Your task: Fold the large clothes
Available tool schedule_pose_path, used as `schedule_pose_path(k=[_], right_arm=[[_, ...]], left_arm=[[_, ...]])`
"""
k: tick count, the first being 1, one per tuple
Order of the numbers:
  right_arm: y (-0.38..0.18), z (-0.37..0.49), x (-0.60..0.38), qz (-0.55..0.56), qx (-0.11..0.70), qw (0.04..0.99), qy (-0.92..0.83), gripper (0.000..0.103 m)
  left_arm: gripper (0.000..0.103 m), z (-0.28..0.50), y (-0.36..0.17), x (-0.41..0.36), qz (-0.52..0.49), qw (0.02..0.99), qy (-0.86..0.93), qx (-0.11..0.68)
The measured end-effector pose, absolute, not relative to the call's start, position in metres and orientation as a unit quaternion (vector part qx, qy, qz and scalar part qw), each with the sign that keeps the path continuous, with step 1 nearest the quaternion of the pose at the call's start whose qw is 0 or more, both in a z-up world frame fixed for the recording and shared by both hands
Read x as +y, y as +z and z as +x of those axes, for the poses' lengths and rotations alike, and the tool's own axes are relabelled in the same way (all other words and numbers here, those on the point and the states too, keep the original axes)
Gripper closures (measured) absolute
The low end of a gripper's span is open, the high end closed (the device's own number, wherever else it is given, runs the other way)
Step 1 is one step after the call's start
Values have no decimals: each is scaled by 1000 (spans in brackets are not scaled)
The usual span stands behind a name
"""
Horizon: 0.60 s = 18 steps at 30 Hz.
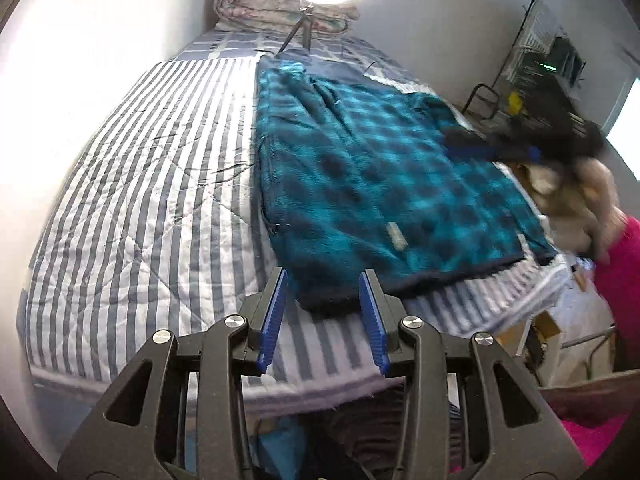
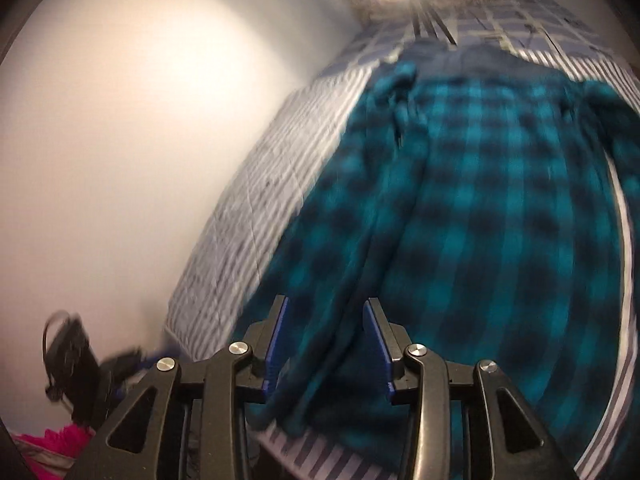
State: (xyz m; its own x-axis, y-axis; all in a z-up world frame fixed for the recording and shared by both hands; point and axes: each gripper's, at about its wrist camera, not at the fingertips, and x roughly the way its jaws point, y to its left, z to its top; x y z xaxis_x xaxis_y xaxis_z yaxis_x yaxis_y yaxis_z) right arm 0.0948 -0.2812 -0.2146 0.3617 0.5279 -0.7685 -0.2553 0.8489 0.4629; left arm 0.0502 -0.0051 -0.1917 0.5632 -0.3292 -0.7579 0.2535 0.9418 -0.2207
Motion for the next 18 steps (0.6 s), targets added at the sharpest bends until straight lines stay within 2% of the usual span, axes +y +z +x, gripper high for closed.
schedule_pose_path(k=[4,7,9,10,11,15,18], right_arm=[[-239,77,-269,162,535,793,240,61],[-264,82,-248,141,569,780,219,49],[-281,86,-234,117,593,768,211,59],[-288,87,-226,108,604,758,222,85],[-290,87,-220,100,606,756,226,93],[-275,77,-211,47,576,786,220,97],[-286,73,-215,52,580,786,207,98]], left_arm=[[65,62,-210,-6,-62,876,-165,450],[65,61,-212,-6,-70,877,-159,449],[65,60,-209,-4,-72,879,-157,445],[65,60,-207,-3,-71,881,-154,443],[65,62,-203,-3,-69,883,-149,439],[65,75,-199,-12,-61,887,-155,430],[72,87,-211,-27,-45,880,-170,442]])
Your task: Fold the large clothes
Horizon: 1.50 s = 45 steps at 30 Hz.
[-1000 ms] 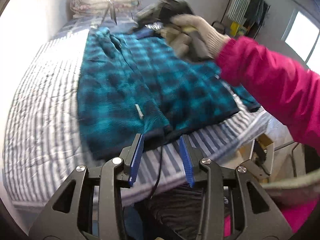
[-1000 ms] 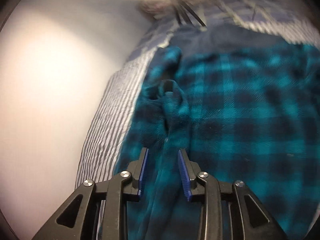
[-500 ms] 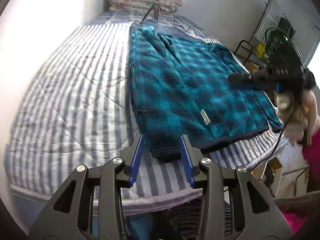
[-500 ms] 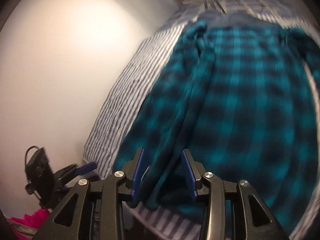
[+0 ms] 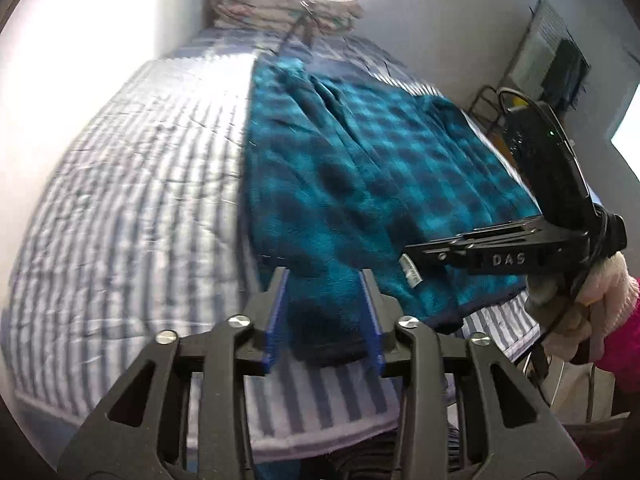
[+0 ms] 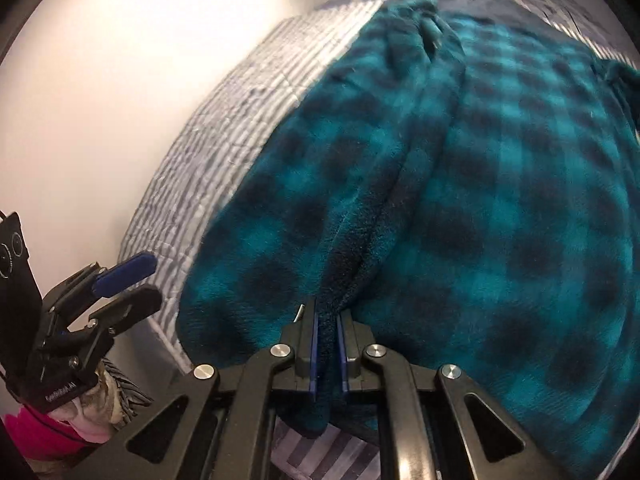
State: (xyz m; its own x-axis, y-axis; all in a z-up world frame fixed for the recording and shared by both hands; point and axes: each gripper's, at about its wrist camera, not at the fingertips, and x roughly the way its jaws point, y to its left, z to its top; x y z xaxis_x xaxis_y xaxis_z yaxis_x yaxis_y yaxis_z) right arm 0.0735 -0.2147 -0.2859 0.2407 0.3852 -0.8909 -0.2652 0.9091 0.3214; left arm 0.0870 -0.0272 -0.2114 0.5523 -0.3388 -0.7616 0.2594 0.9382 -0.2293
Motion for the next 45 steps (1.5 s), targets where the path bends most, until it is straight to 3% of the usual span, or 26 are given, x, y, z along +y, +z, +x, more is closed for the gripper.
schedule_pose_path(k=[6,8,11,18,22,34,45], right_arm=[[-310,67,-221,73,580,789,191,96],[-306,64,-223,79,574,791,199,88],[-289,53,-235,85,547,805,211,64],[-243,5,-294,95,463,865,168,58],[-228,-21,-340,101,440,883,126,48],[-196,-71,-457,131,420,898,-14,46],[-217,-100,-577,199,456,860,-116,55]], left_arm=[[72,88,-266,-58,20,860,-161,484],[72,84,-269,-58,27,868,-161,469],[72,87,-261,-51,-2,862,-164,480],[72,73,-206,-39,-21,878,-173,445],[72,65,-178,-41,-37,888,-178,422],[72,57,-124,-64,-35,903,-214,372],[72,58,-95,-93,-21,901,-259,347]])
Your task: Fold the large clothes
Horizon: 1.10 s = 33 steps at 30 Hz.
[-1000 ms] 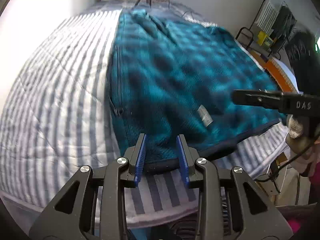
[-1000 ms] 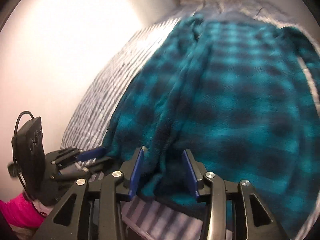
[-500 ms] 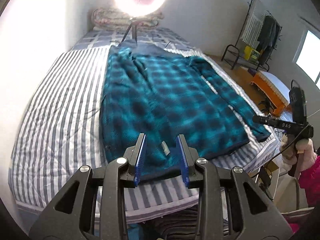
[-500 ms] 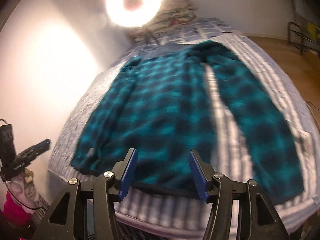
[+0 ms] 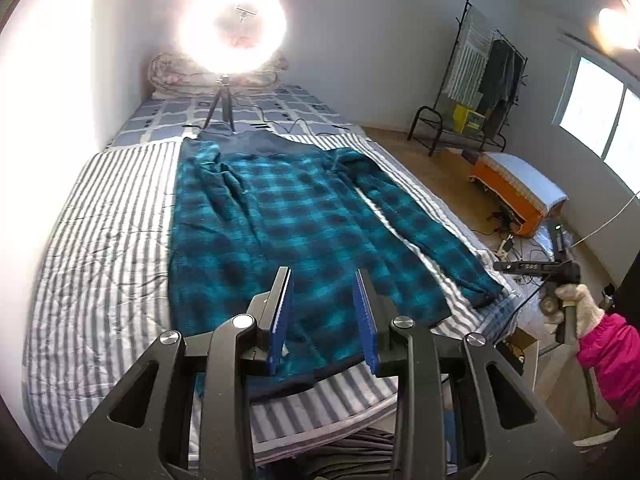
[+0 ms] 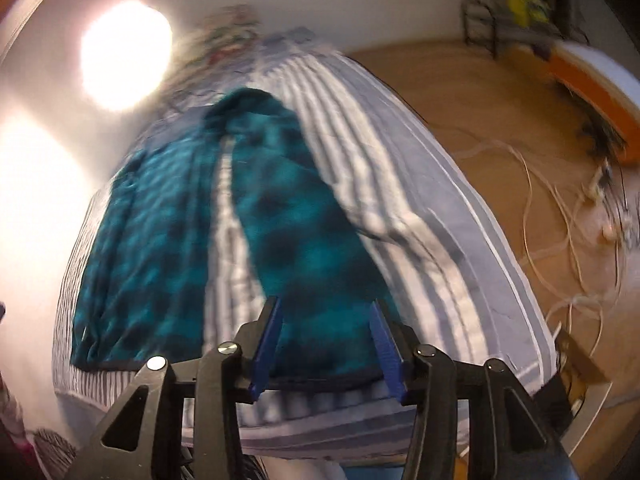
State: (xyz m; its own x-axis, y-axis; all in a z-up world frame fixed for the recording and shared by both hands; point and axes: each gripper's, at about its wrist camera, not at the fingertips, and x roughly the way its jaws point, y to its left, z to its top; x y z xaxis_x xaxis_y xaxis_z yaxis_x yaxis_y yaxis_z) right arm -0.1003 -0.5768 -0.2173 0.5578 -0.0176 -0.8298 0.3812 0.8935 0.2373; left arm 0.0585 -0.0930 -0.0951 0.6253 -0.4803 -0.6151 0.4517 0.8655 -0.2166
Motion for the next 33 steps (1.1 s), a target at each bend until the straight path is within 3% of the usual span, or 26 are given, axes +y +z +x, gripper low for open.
schedule_pose_path(k=[13,18,19,33], right_arm=[[-257,-107,-615,236,488,830,-134,55],[-253,-108,-603,214,488,838,-120,82],[-250,-108,-599,201,488,840,-123,93],[-195,-122,-566,199,423,880,-81,96]], left_arm=[[72,51,-127,-113,-36,887,-257,381],[72,52,-136,-120,-29,884,-255,390],[72,53,-137,-120,-28,884,-255,391],[72,51,-151,-123,-27,879,-254,403]])
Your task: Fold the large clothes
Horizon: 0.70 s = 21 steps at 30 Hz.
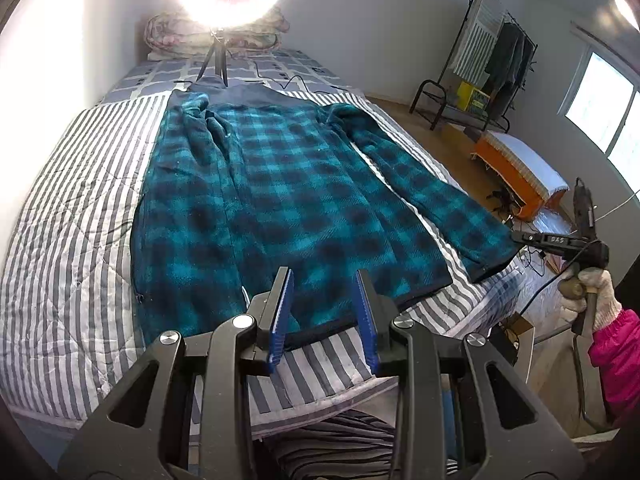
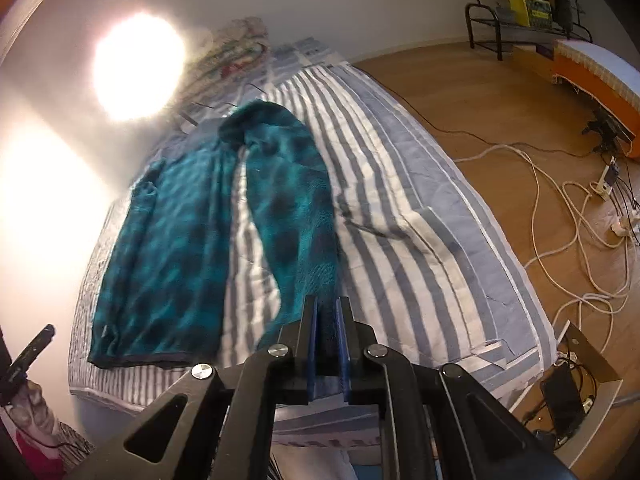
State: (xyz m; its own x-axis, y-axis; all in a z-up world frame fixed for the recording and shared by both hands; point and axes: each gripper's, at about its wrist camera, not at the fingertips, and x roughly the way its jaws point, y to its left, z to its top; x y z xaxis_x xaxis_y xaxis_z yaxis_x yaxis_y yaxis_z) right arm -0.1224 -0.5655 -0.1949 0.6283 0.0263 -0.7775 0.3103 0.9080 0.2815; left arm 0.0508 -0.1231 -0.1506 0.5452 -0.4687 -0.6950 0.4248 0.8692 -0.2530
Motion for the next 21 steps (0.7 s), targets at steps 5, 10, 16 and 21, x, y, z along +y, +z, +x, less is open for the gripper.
schedule_pose_path(k=[5,10,16,21], right_arm=[[-210,-112,-561,167,451,874,-68,88],[-242,-116,-581,199,470,855,-96,69],[-269,-121,-598,218,485,840,-109,54],[-255,-132,-603,268,450,850,-58,52]], left_arm=[[72,51,-155,-126,-29,876,-257,408],[72,48,-155,-126,-24,875,-258,408],[72,48,-157,-131,-19,873,-261,412],[72,45,-156,-136,-9,874,-264,409]])
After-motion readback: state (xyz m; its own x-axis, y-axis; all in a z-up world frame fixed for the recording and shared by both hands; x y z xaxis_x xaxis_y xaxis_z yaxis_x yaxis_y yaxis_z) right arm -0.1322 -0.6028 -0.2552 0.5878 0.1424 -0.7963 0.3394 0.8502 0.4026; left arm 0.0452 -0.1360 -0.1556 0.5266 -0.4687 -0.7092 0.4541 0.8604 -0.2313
